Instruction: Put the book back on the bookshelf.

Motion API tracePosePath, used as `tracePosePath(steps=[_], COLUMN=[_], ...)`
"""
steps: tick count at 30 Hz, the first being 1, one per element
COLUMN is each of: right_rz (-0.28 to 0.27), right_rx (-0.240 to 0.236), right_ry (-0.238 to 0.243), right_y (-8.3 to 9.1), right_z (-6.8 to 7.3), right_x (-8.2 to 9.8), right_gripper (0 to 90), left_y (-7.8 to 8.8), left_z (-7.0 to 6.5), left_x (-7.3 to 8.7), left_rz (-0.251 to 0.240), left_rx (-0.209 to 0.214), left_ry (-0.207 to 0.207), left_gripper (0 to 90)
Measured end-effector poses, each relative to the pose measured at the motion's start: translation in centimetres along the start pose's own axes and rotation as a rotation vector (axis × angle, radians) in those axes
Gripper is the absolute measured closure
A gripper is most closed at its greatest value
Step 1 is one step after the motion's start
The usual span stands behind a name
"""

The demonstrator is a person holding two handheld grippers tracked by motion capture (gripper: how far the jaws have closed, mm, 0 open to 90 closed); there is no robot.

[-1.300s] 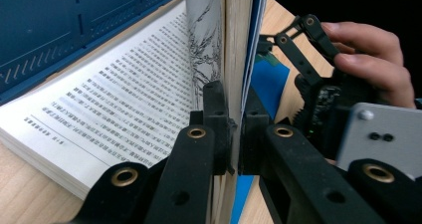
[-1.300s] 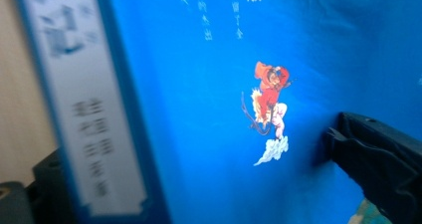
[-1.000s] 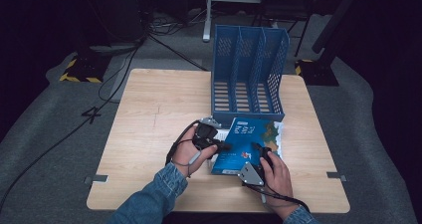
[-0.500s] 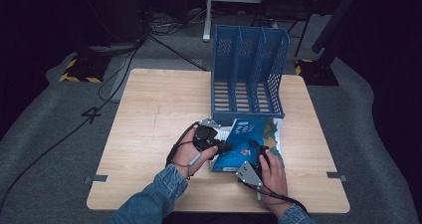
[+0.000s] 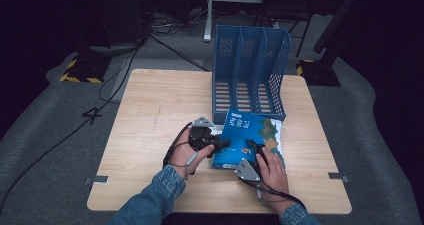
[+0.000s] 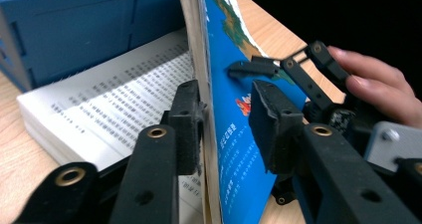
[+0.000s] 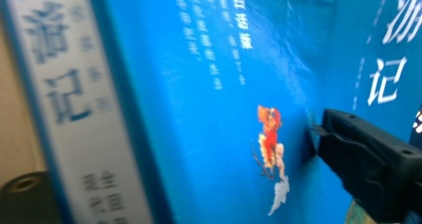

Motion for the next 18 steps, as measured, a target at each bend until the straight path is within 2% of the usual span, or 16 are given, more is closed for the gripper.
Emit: tracePosePath(steps=[2, 4, 6, 7, 8, 9, 12, 16, 18], right_rz=[0.003, 0.015, 0.028, 0.038, 0.046, 0.051, 0.064, 0.088, 0.102], right_rx=[-0.029, -0.041, -0.048, -0.06, -0.082, -0.111, -0.139, -0.158, -0.162], right_ry=[0.025, 0.032, 0.045, 0.047, 0.048, 0.038, 0.029, 0.032, 0.035], right_y=[0.0, 0.1, 0.1, 0.1, 0.2, 0.3, 0.2, 0.4, 0.5], right_z=[0.2, 0.3, 0.4, 0.5, 0.6, 0.8, 0.8, 0.5, 0.2], right_x=[-0.2, -0.3, -0.4, -0.4, -0.5, -0.5, -0.5, -0.7, -0.9], right_gripper=[20.1, 22.7, 25.4, 30.9, 36.0, 42.0, 43.7, 49.2, 53.1], left_y=[0.1, 0.2, 0.4, 0.6, 0.8, 1.0, 1.9, 3.8, 5.1], left_z=[0.7, 1.2, 2.0, 2.5, 2.8, 3.0, 4.2, 6.5, 7.9], left_x=[0.2, 0.4, 0.8, 1.0, 1.1, 1.3, 1.8, 2.6, 3.3], left_rz=[-0.004, 0.0, 0.003, 0.013, 0.004, 0.003, 0.004, -0.004, 0.007], left_rx=[-0.037, -0.054, -0.105, -0.136, -0.149, -0.151, -0.172, -0.25, -0.313], left_ry=[-0.002, -0.004, -0.031, -0.048, -0.061, -0.055, -0.025, -0.008, -0.025], left_gripper=[58.5, 57.1, 55.2, 53.8, 53.7, 52.8, 51.2, 49.9, 49.8])
Point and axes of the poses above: each handheld gripper's, and its own axes: y roughly backward along the jaws, x roughly out of its underside, z roughly to its left, the point moved 8 cm from there along -y, roughly forward along the jaws, and after that the axes turned 4 degrees about y, right-handed, at the moved point
